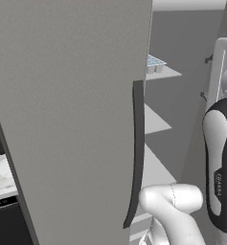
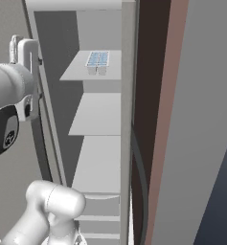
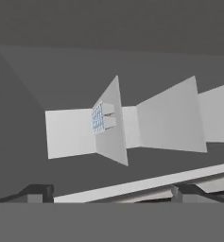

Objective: The ice cube tray has been filled with water. Take the tray and place it in the freezer to make ice. Close the freezer door after placing the tray.

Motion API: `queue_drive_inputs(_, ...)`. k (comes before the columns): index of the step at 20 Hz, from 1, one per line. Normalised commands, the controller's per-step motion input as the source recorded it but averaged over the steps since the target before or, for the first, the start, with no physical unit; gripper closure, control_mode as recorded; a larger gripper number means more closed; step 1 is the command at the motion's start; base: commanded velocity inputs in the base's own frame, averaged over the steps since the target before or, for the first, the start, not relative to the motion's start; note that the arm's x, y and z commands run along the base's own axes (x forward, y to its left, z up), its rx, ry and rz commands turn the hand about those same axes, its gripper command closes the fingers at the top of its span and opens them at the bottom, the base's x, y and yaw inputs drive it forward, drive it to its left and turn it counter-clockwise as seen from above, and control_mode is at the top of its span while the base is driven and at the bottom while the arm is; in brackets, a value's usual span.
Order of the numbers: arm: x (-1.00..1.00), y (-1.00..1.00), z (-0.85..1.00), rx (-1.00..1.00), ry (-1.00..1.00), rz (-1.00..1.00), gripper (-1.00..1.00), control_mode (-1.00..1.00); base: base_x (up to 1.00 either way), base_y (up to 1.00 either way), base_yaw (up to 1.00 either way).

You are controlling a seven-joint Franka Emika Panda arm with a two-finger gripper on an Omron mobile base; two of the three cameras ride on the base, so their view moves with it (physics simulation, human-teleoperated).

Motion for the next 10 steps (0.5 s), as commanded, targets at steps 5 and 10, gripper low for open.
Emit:
queue_drive_inputs(5,-0.39,0.00,0.00,0.00,0.03,0.00,-1.00,-1.00,0.00,0.00,0.00)
queue_drive_inputs(10,-0.29,0.00,0.00,0.00,0.02,0.00,-1.00,-1.00,0.00,0.00,0.00)
